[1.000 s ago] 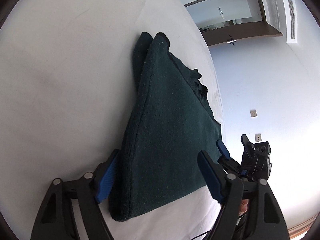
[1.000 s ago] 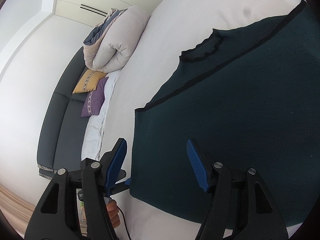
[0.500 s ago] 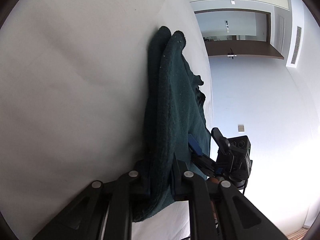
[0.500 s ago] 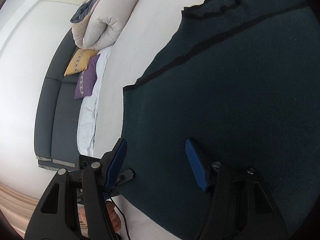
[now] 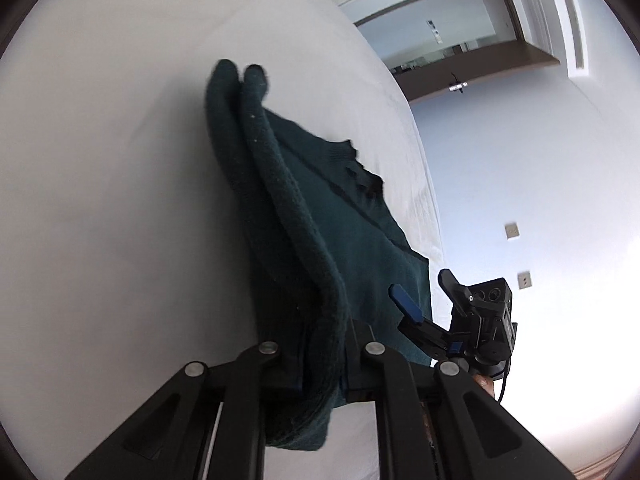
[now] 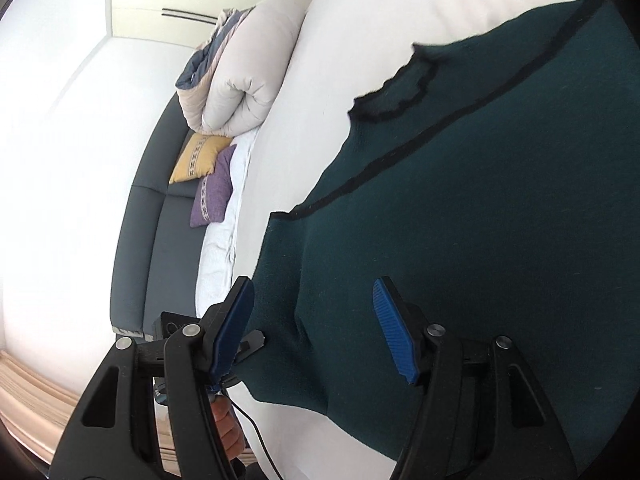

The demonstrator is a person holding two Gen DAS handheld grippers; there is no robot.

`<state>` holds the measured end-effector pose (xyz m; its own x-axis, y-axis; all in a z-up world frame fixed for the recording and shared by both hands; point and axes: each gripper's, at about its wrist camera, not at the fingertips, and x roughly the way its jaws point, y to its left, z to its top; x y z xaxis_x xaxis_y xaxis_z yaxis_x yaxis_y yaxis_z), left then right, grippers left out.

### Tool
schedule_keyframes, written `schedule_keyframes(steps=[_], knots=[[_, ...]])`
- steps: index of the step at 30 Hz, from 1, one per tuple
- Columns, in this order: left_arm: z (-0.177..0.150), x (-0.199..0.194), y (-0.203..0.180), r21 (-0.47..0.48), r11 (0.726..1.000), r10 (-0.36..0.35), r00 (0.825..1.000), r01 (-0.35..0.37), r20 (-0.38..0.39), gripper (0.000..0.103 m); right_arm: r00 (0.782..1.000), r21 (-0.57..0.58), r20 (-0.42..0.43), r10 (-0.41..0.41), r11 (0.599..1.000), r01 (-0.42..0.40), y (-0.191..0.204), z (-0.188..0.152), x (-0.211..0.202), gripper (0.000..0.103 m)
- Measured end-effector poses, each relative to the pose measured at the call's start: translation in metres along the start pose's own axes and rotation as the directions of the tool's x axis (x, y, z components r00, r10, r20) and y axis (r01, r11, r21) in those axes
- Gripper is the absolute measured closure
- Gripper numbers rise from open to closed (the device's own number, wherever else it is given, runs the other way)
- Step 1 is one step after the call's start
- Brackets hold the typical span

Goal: Fold small clothes

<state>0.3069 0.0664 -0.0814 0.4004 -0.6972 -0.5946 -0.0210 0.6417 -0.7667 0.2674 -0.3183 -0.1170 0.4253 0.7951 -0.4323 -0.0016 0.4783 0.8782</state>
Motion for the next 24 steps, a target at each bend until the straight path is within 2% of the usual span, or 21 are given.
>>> schedule_keyframes(steps=[3,6,8,11,12,13,14,15,16,17,18,19,21,24], knots=[[-0.003,0.030,-0.064,0.121,0.992,0.034,0.999,-0.030,-0.029,0.091,0.998,0.042,0.056,0.042,0.998,-0.044,-0.019,0.010,-0.038,0.041],[-0.019,0.081,-0.115,0.219,0.975,0.060,0.994,-0.039,-0.091,0.091,0.989,0.107,0.117,0.096,0.988,-0.109,-0.045,0.019,-0.071,0.041],[-0.034,0.121,-0.137,0.255,0.966,0.078,0.988,-0.042,-0.135,0.092,0.983,0.141,0.149,0.106,0.982,-0.127,-0.062,0.024,-0.087,0.041],[-0.062,0.176,-0.155,0.291,0.957,0.067,0.971,0.003,-0.228,0.091,0.979,0.188,0.169,0.117,0.971,-0.148,-0.086,0.035,-0.110,0.041],[-0.071,0.192,-0.156,0.289,0.957,0.056,0.962,0.024,-0.266,0.088,0.978,0.202,0.168,0.120,0.967,-0.154,-0.092,0.036,-0.112,0.041],[-0.079,0.200,-0.156,0.288,0.957,0.053,0.959,0.030,-0.277,0.080,0.980,0.216,0.164,0.115,0.965,-0.150,-0.097,0.037,-0.114,0.041],[-0.086,0.198,-0.154,0.295,0.955,0.053,0.965,0.027,-0.258,0.079,0.981,0.224,0.158,0.113,0.963,-0.147,-0.101,0.038,-0.115,0.042],[-0.088,0.192,-0.154,0.296,0.955,0.041,0.969,0.034,-0.242,0.069,0.980,0.226,0.150,0.131,0.960,-0.163,-0.104,0.039,-0.115,0.042],[-0.088,0.182,-0.152,0.285,0.957,0.013,0.972,0.056,-0.235,0.054,0.980,0.221,0.142,0.136,0.961,-0.165,-0.103,0.040,-0.114,0.042],[-0.088,0.169,-0.148,0.271,0.960,-0.011,0.975,0.073,-0.224,0.046,0.982,0.210,0.136,0.128,0.965,-0.155,-0.101,0.041,-0.114,0.042],[-0.085,0.154,-0.146,0.267,0.961,-0.018,0.981,0.070,-0.194,0.033,0.984,0.204,0.131,0.117,0.969,-0.142,-0.100,0.043,-0.113,0.042],[-0.083,0.137,-0.143,0.274,0.960,-0.020,0.989,0.061,-0.150,0.028,0.986,0.205,0.129,0.104,0.970,-0.129,-0.099,0.044,-0.112,0.042],[-0.078,0.107,-0.135,0.293,0.955,-0.015,0.996,0.041,-0.090,0.026,0.989,0.203,0.123,0.079,0.974,-0.103,-0.095,0.045,-0.106,0.042],[-0.073,0.075,-0.104,0.283,0.959,0.000,0.999,0.014,-0.048,0.026,0.995,0.184,0.100,0.005,0.983,-0.024,-0.086,0.046,-0.099,0.042]])
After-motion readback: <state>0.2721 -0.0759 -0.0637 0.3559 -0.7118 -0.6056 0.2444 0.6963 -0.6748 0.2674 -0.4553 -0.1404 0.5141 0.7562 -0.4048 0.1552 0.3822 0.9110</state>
